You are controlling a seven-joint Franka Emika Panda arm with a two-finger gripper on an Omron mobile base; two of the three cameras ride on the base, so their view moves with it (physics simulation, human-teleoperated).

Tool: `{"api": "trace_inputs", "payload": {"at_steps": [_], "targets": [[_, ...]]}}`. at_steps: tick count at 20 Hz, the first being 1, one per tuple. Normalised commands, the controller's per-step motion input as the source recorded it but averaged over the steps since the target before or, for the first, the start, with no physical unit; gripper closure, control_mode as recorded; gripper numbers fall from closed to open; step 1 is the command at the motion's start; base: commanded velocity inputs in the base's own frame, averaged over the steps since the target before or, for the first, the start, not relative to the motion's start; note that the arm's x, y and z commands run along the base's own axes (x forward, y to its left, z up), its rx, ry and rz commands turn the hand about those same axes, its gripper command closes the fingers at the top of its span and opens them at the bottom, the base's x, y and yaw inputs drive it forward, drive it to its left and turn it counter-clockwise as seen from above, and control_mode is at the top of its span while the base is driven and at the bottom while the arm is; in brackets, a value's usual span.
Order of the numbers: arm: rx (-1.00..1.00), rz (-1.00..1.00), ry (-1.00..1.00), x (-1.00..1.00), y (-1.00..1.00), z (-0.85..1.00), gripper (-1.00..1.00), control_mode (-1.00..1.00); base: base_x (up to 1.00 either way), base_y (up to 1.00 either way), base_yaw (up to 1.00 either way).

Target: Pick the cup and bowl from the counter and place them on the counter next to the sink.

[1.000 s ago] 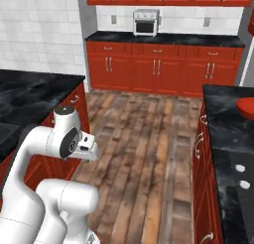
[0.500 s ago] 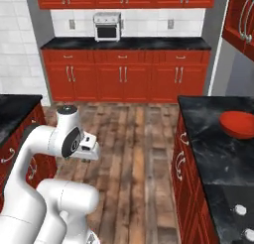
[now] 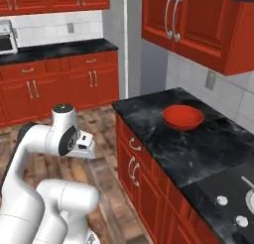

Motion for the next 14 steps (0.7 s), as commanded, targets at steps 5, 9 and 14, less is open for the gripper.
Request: {"api": "trace_inputs", "payload": {"at_steps": [5,9,14], "targets": [[0.00,0.00,0.00,0.00,0.00,0.00,-1.00,1.00,0.60,0.44,-0.81],[0.00,0.00,0.00,0.00,0.00,0.00,-1.00,1.00,0.70,0.55,-0.77],[0.00,0.00,0.00,0.00,0.00,0.00,-1.00,1.00,0.78,0.78,-0.59]]}}
